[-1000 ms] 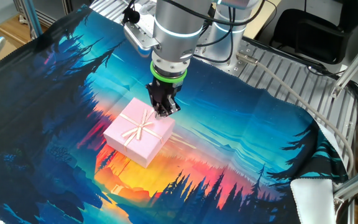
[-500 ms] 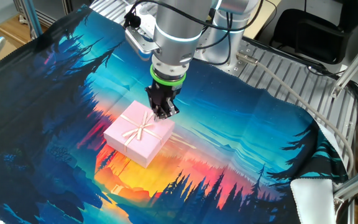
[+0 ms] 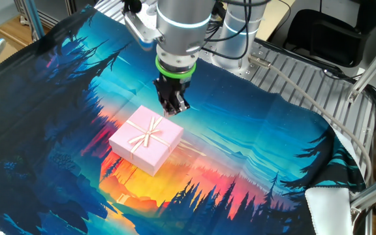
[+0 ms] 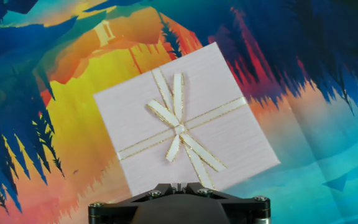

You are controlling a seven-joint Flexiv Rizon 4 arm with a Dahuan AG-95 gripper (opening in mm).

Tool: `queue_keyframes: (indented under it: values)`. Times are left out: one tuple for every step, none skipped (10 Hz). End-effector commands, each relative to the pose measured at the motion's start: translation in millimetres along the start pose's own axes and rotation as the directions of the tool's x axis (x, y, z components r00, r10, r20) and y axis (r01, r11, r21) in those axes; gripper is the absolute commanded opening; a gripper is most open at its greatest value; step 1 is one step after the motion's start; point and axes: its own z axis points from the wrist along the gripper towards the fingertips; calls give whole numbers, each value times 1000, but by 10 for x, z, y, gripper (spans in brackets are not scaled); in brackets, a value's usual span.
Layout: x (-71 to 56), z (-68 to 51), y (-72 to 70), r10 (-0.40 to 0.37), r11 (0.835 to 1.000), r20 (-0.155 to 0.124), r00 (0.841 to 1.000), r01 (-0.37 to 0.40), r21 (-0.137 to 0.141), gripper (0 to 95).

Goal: Slide the outer casing onto the gift box

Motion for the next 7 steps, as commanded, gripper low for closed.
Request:
queue_keyframes:
  values:
    - [23, -147, -72, 37, 999, -5, 999, -37, -11, 0]
    - [29, -208, -107, 68, 998, -16, 998, -68, -11, 0]
    - [34, -269, -144, 96, 995, -39, 995, -97, -12, 0]
    - [43, -353, -201, 137, 990, -72, 988, -139, -18, 0]
    - [46, -383, -223, 135, 991, -69, 988, -136, -18, 0]
    - [48, -398, -234, 144, 989, -62, 988, -144, -8, 0]
    - [48, -398, -234, 155, 988, -66, 986, -156, -9, 0]
